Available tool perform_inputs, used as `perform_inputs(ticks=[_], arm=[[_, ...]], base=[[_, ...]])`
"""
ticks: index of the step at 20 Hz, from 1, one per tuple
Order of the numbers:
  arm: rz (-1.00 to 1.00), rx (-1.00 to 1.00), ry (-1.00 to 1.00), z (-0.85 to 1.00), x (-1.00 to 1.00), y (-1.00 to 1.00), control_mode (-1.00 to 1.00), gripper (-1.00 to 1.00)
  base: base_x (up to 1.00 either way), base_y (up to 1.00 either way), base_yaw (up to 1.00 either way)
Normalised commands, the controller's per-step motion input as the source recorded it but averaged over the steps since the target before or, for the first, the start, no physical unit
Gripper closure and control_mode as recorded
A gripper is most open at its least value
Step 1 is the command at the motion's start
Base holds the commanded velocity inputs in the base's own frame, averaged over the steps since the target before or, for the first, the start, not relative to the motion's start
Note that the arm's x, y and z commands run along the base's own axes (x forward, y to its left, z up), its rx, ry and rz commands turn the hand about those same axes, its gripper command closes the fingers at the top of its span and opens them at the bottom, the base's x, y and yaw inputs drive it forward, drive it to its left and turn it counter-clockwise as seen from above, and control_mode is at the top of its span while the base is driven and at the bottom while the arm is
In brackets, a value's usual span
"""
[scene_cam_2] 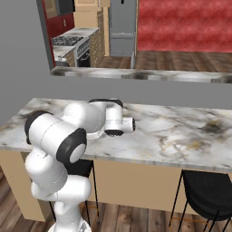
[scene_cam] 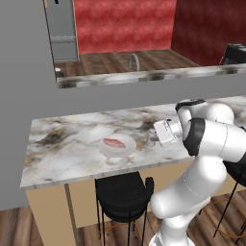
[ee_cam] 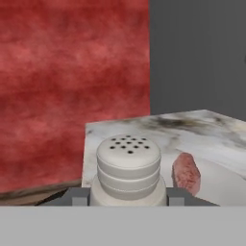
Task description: Retrieve the shaker from the cabinet and place it next the steak on a plate on the dining table.
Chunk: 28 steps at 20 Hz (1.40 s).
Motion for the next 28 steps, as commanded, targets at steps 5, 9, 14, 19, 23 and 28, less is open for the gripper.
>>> perform_inputs(ticks=[5, 9, 14, 19, 23, 28], arm=[[0.01, 0.00, 0.00, -0.17, 0.20, 0.03, -1.00, 1.00], [0.01, 0.00, 0.00, -0.18, 0.14, 0.01, -1.00, 1.00], [0.01, 0.00, 0.00, -0.21, 0.14, 0.01, -1.00, 1.00], [0.01, 0.00, -0.01, -0.18, 0.14, 0.02, -1.00, 1.00], [0.01, 0.00, 0.00, -0.19, 0.18, 0.00, -1.00, 1.00], [0.00, 0.00, 0.00, -0.18, 0.19, 0.00, -1.00, 1.00]], base=[[0.00, 0.00, 0.00], [0.00, 0.00, 0.00], [0.00, 0.00, 0.00], [0.00, 0.00, 0.00], [0.00, 0.00, 0.00], [0.00, 0.00, 0.00]])
